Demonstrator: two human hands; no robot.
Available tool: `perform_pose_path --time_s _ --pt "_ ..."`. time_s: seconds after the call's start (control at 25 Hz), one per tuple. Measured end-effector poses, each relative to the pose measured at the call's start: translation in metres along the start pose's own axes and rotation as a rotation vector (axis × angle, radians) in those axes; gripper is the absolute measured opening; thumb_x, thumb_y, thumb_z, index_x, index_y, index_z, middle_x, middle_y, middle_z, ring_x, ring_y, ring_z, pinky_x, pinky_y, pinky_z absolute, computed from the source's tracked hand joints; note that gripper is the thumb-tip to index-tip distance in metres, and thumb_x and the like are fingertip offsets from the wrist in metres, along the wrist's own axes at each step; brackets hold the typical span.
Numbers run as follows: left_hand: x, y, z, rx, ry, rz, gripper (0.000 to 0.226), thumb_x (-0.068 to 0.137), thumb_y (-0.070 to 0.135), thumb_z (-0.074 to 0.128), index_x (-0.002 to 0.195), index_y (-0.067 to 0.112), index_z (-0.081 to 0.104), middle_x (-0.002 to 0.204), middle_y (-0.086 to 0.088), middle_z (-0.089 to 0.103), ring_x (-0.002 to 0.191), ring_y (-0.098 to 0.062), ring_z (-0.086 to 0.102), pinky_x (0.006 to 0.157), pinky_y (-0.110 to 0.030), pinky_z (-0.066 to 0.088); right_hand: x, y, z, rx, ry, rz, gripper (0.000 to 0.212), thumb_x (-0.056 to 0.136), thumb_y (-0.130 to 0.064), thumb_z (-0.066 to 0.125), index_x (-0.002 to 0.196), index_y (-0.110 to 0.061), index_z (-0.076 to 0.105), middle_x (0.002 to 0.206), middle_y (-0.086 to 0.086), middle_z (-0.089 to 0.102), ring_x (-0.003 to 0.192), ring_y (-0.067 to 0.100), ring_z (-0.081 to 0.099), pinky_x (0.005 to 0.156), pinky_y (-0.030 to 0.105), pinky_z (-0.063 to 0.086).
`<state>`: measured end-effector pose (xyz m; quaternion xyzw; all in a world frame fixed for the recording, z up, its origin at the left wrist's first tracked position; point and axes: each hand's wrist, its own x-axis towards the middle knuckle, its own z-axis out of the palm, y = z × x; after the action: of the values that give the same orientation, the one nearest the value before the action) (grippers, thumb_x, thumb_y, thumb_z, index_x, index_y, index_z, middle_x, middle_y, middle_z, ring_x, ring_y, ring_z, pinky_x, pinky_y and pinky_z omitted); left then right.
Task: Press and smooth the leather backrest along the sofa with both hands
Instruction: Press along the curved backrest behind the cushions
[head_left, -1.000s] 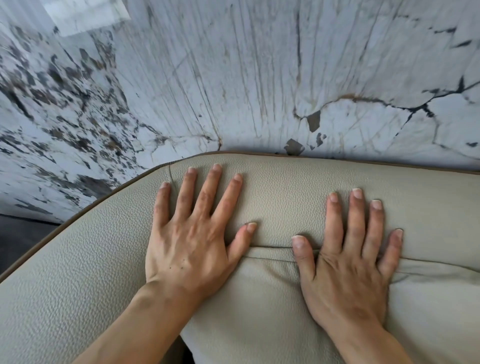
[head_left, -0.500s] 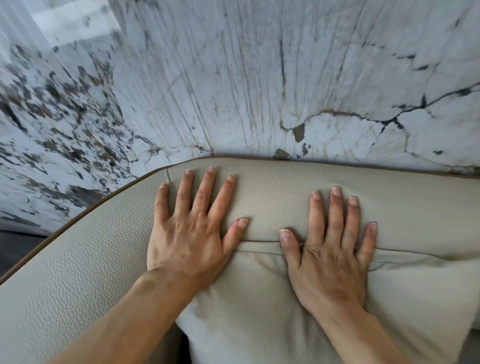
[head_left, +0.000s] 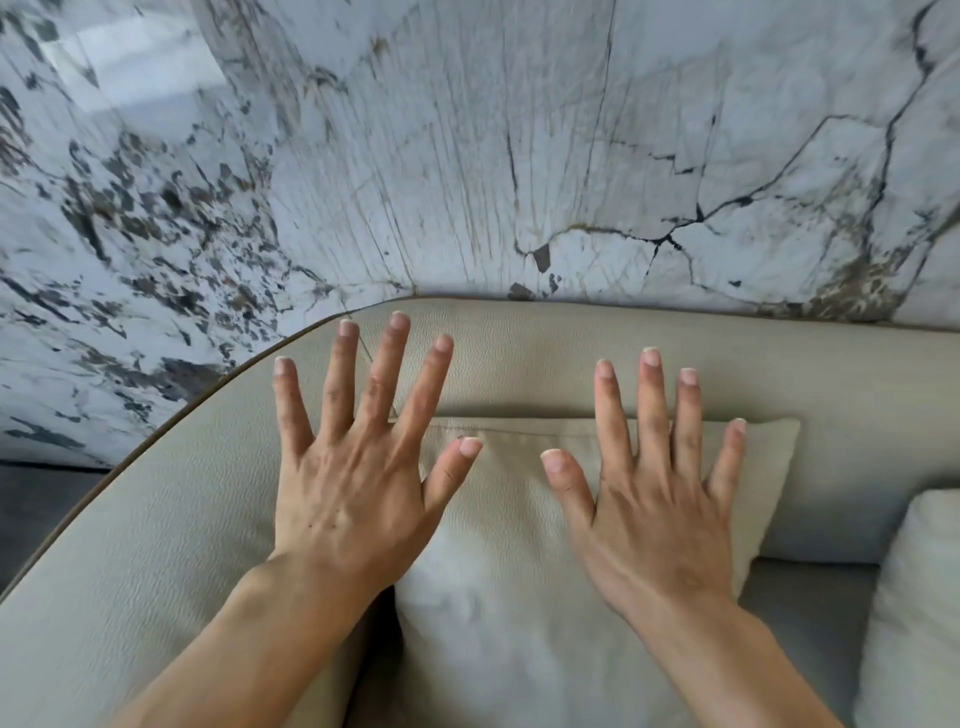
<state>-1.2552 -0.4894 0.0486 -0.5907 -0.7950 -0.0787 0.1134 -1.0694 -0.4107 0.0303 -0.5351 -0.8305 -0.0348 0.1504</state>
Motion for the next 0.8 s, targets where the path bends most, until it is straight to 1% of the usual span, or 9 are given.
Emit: perform_pose_path --time_s 0.08,0.24,0.4,0.48,0.6,0.72,0.8 --pt "-0.020 0.000 -0.013 0.020 0.036 -0.004 0.072 0.096 0.066 0.010 0.157 0.028 0.014 0.166 -0.004 0.008 0.152 -0.033 0.005 0.117 -0.060 -0.006 -0.014 0.000 -0.017 0.001 0.018 0.000 0.074 0.091 -0.069 0.002 0.153 -0.029 -0.004 0.163 0.003 -0.006 0.149 0.026 -0.009 0.115 0.056 -0.008" --pt "-0.069 -0.003 -0.046 0.028 0.049 -0.042 0.071 0.096 0.064 0.015 0.156 0.027 0.021 0.165 -0.006 0.014 0.151 -0.034 0.011 0.117 -0.064 0.003 -0.047 -0.005 -0.061 0.016 0.062 -0.023 0.073 0.094 -0.065 0.010 0.154 -0.024 0.007 0.163 0.007 0.005 0.149 0.030 0.004 0.115 0.060 0.001" --pt "-0.145 -0.029 -0.113 0.032 0.089 -0.154 0.071 0.095 0.064 0.019 0.152 0.024 0.031 0.162 -0.010 0.024 0.149 -0.036 0.020 0.117 -0.063 0.005 -0.102 -0.036 -0.132 0.024 0.060 -0.089 0.073 0.094 -0.063 0.016 0.152 -0.020 0.022 0.161 0.011 0.019 0.146 0.032 0.018 0.112 0.065 0.013" --pt "-0.177 -0.044 -0.152 0.023 0.070 -0.214 0.071 0.094 0.064 0.019 0.151 0.024 0.033 0.161 -0.011 0.028 0.148 -0.036 0.022 0.116 -0.065 0.008 -0.130 -0.060 -0.171 0.003 0.032 -0.100 0.073 0.094 -0.064 0.016 0.151 -0.020 0.025 0.159 0.012 0.024 0.144 0.033 0.024 0.110 0.065 0.018" --pt "-0.212 -0.077 -0.221 -0.042 0.059 -0.248 0.072 0.093 0.064 0.017 0.153 0.025 0.028 0.162 -0.009 0.024 0.149 -0.036 0.017 0.116 -0.066 0.006 -0.166 -0.104 -0.241 -0.014 0.031 -0.108 0.073 0.094 -0.064 0.018 0.151 -0.019 0.024 0.159 0.012 0.024 0.144 0.033 0.024 0.111 0.064 0.016" --pt "-0.232 -0.110 -0.284 -0.075 0.067 -0.211 0.072 0.093 0.064 0.017 0.155 0.027 0.022 0.164 -0.007 0.018 0.151 -0.034 0.010 0.117 -0.063 0.001 -0.192 -0.143 -0.303 -0.054 0.018 -0.064 0.073 0.094 -0.063 0.015 0.153 -0.019 0.019 0.161 0.011 0.018 0.146 0.034 0.017 0.113 0.062 0.010" --pt "-0.240 -0.127 -0.318 -0.065 0.079 -0.194 0.072 0.093 0.065 0.017 0.155 0.029 0.018 0.164 -0.006 0.017 0.152 -0.033 0.006 0.117 -0.063 0.001 -0.199 -0.160 -0.334 -0.056 0.039 -0.025 0.073 0.094 -0.063 0.012 0.153 -0.019 0.016 0.161 0.010 0.015 0.147 0.033 0.015 0.113 0.061 0.009"
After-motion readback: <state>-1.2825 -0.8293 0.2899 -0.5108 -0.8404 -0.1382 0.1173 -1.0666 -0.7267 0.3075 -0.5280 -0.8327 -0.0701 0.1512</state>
